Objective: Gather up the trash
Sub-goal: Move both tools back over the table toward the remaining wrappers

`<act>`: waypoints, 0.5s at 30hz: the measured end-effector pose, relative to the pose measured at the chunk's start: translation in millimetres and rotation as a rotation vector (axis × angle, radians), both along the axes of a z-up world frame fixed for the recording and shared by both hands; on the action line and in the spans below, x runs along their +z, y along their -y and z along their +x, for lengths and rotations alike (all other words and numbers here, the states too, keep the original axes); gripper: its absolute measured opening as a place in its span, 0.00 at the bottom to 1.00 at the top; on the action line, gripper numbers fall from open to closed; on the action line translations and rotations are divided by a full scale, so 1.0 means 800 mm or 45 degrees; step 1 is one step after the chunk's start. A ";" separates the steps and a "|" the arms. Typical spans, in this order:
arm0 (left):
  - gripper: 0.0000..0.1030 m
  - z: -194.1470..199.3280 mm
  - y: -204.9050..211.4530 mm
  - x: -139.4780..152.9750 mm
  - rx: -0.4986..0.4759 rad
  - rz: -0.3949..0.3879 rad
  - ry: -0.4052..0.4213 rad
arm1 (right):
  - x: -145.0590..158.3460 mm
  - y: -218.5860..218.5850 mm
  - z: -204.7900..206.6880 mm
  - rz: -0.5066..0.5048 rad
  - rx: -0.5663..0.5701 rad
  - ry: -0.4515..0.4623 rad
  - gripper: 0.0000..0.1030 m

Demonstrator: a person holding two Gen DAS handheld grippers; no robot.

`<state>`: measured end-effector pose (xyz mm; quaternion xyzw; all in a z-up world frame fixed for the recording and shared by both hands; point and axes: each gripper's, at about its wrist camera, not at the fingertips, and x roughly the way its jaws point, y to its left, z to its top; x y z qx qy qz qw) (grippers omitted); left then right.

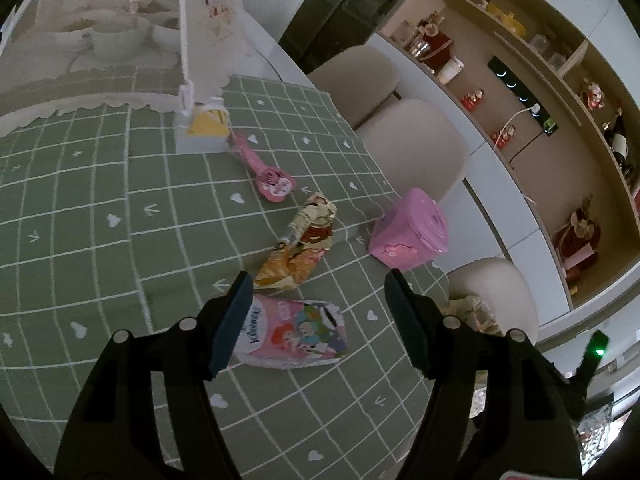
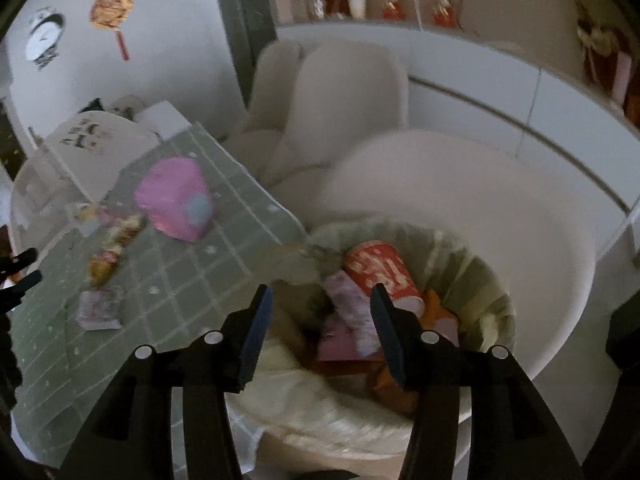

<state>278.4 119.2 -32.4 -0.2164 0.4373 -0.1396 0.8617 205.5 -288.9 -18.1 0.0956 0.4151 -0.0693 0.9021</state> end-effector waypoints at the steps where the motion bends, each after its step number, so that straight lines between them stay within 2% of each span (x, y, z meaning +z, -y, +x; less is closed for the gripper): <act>1: 0.63 -0.005 -0.005 0.002 0.003 0.000 0.009 | 0.006 -0.008 -0.003 -0.004 0.014 0.015 0.47; 8: 0.63 -0.034 -0.032 0.013 0.019 0.030 0.062 | 0.036 -0.062 -0.027 0.079 0.151 0.128 0.47; 15: 0.63 -0.066 -0.080 0.025 0.103 0.078 0.109 | 0.024 -0.132 -0.020 0.228 0.369 0.167 0.53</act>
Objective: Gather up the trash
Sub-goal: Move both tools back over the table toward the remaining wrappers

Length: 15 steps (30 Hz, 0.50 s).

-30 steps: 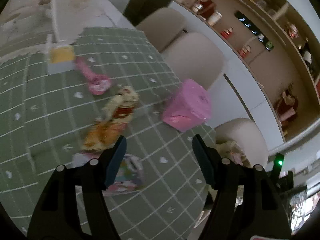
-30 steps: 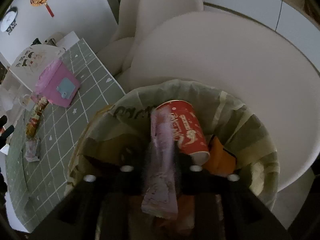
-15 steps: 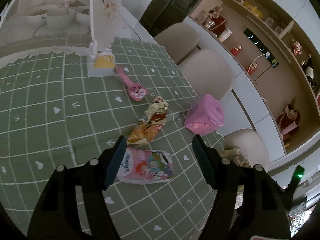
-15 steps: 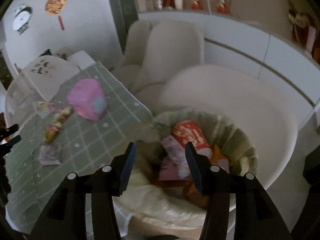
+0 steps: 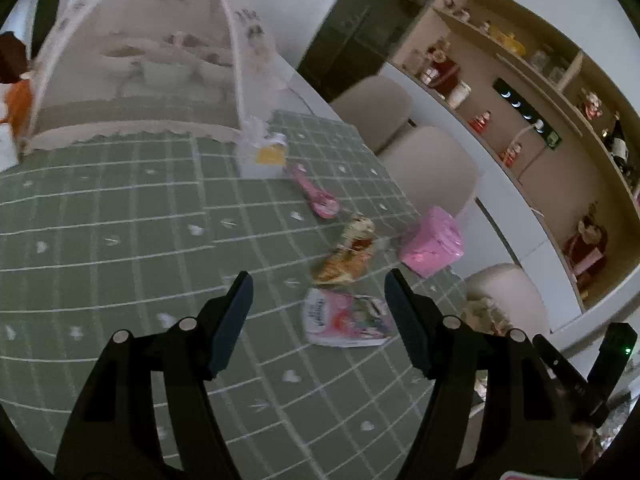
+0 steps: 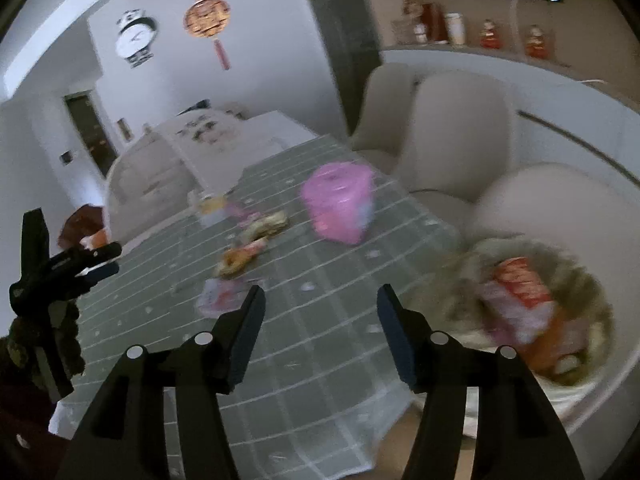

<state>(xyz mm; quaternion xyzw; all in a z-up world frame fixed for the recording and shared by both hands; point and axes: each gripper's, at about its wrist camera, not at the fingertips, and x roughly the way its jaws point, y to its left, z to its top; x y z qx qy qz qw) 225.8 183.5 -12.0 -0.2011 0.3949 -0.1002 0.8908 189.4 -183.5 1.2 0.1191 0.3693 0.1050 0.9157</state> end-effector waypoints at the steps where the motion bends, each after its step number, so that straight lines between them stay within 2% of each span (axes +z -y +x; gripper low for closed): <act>1: 0.63 -0.005 -0.010 0.001 0.020 0.013 0.005 | -0.003 -0.012 0.003 0.009 0.027 0.004 0.53; 5: 0.63 -0.017 -0.041 -0.001 0.074 0.040 0.002 | -0.018 -0.059 0.016 0.013 0.152 -0.037 0.53; 9: 0.63 -0.020 -0.055 -0.008 0.069 0.055 -0.012 | -0.027 -0.091 0.021 -0.020 0.240 -0.070 0.53; 15: 0.63 -0.003 -0.044 -0.024 -0.005 0.053 -0.034 | -0.036 -0.096 0.027 -0.040 0.238 -0.072 0.53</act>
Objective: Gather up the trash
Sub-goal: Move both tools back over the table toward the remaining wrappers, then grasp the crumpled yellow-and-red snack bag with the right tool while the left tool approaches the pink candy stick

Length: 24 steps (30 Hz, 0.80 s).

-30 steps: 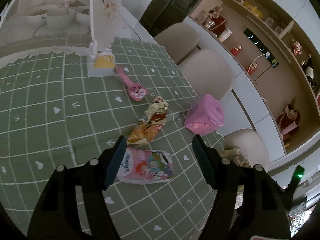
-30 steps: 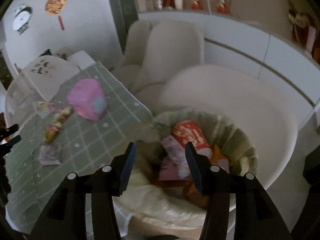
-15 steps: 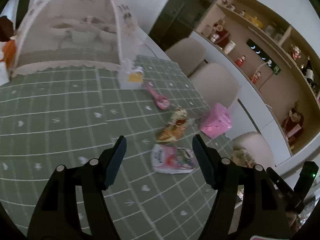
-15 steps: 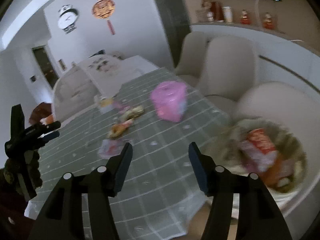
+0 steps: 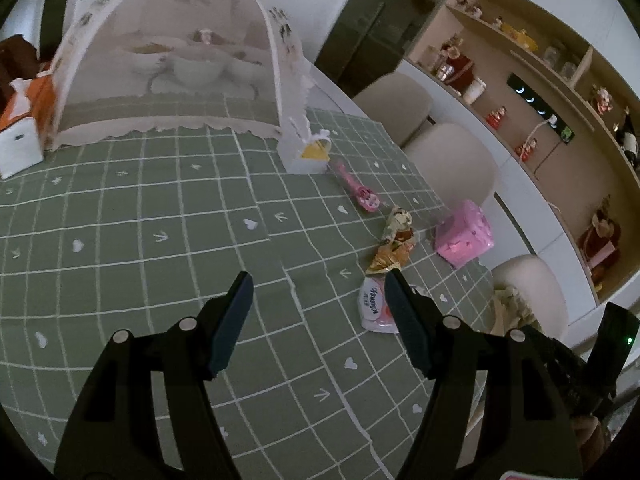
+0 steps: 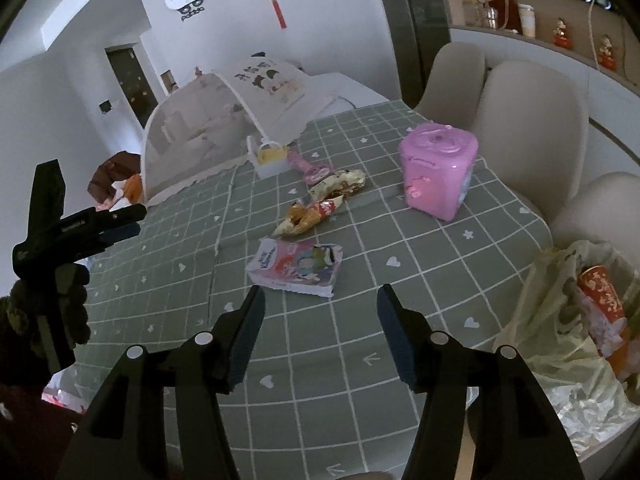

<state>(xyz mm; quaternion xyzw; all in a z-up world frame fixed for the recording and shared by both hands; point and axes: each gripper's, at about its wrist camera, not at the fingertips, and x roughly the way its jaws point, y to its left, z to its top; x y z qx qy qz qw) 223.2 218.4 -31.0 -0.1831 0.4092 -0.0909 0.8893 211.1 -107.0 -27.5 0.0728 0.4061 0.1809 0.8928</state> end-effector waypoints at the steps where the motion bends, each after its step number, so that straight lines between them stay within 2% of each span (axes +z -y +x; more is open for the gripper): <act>1: 0.63 0.005 0.004 -0.004 -0.012 -0.003 -0.008 | -0.003 0.003 0.002 -0.004 -0.007 -0.004 0.54; 9: 0.63 0.043 0.042 -0.032 -0.141 0.004 -0.068 | -0.027 0.025 0.020 -0.045 -0.122 -0.037 0.54; 15: 0.63 0.099 0.074 -0.048 -0.256 0.032 -0.084 | -0.045 0.050 0.040 -0.113 -0.276 -0.064 0.53; 20: 0.63 0.159 0.091 -0.058 -0.244 -0.026 -0.119 | -0.063 0.068 0.060 -0.171 -0.394 -0.101 0.53; 24: 0.63 0.208 0.108 -0.069 -0.160 -0.041 -0.138 | -0.076 0.067 0.078 -0.243 -0.420 -0.129 0.53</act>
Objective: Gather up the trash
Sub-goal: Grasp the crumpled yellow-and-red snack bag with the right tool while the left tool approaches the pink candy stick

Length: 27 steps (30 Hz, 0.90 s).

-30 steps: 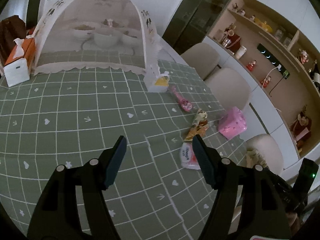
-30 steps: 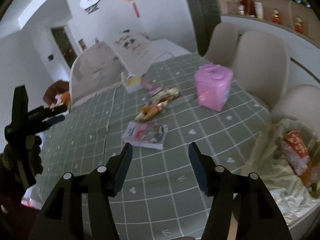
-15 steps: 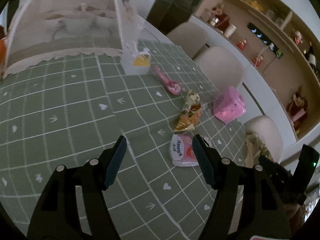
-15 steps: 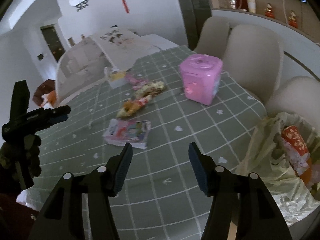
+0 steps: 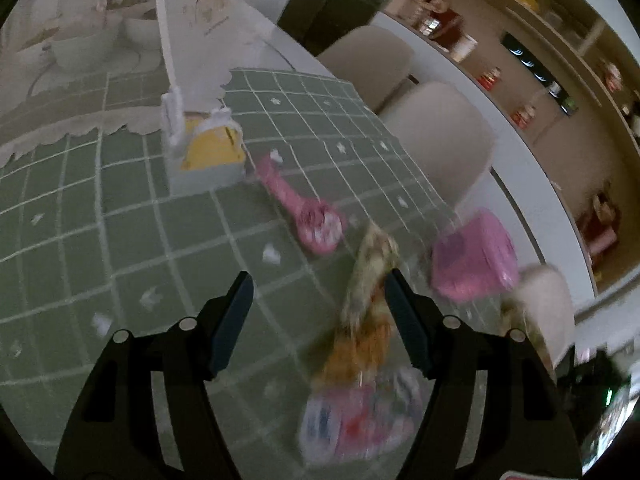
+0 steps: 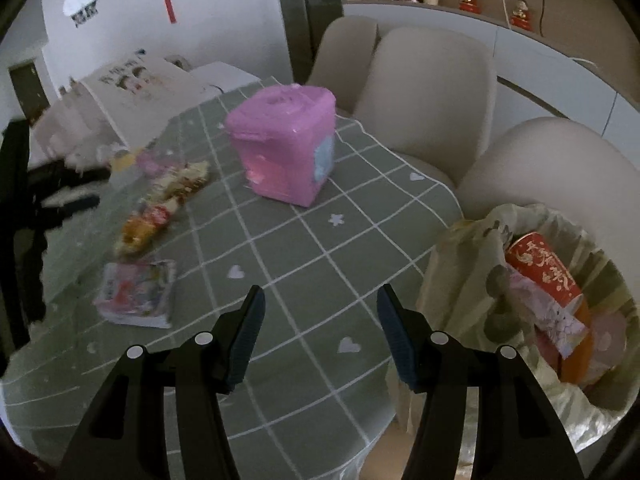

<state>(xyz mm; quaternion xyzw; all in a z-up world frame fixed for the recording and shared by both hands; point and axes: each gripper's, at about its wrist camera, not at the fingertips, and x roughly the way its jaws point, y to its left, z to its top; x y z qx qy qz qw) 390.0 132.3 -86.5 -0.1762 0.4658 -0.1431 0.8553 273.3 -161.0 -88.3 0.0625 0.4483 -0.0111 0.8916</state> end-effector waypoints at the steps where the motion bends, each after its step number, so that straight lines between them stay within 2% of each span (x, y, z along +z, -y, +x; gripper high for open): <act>1: 0.63 0.015 0.005 -0.005 0.027 -0.001 -0.012 | -0.003 -0.002 0.005 -0.014 -0.001 -0.009 0.53; 3: 0.63 0.041 0.019 -0.016 0.059 0.026 -0.029 | -0.008 -0.005 0.013 -0.033 -0.003 -0.017 0.53; 9: 0.63 0.087 0.056 -0.041 0.085 0.193 -0.061 | -0.022 -0.012 0.037 -0.029 0.016 -0.067 0.53; 11: 0.56 0.095 0.064 -0.047 0.071 0.245 -0.066 | -0.026 -0.015 0.041 -0.030 0.023 -0.074 0.53; 14: 0.33 0.099 0.071 -0.051 0.016 0.305 -0.051 | -0.031 -0.021 0.048 -0.030 0.029 -0.093 0.53; 15: 0.27 0.096 0.069 -0.051 -0.022 0.302 -0.045 | -0.033 -0.024 0.051 -0.023 0.039 -0.098 0.53; 17: 0.23 0.087 0.060 -0.050 -0.068 0.271 -0.049 | -0.034 -0.028 0.055 -0.012 0.057 -0.098 0.53; 19: 0.18 0.069 0.045 -0.046 -0.116 0.223 -0.054 | -0.035 -0.034 0.058 0.053 0.103 -0.097 0.53; 22: 0.16 0.036 0.027 -0.038 -0.190 0.193 -0.060 | -0.038 -0.044 0.064 0.184 0.174 -0.117 0.53; 27: 0.16 -0.027 -0.014 -0.031 -0.273 0.126 -0.101 | -0.037 -0.077 0.081 0.210 0.244 -0.124 0.53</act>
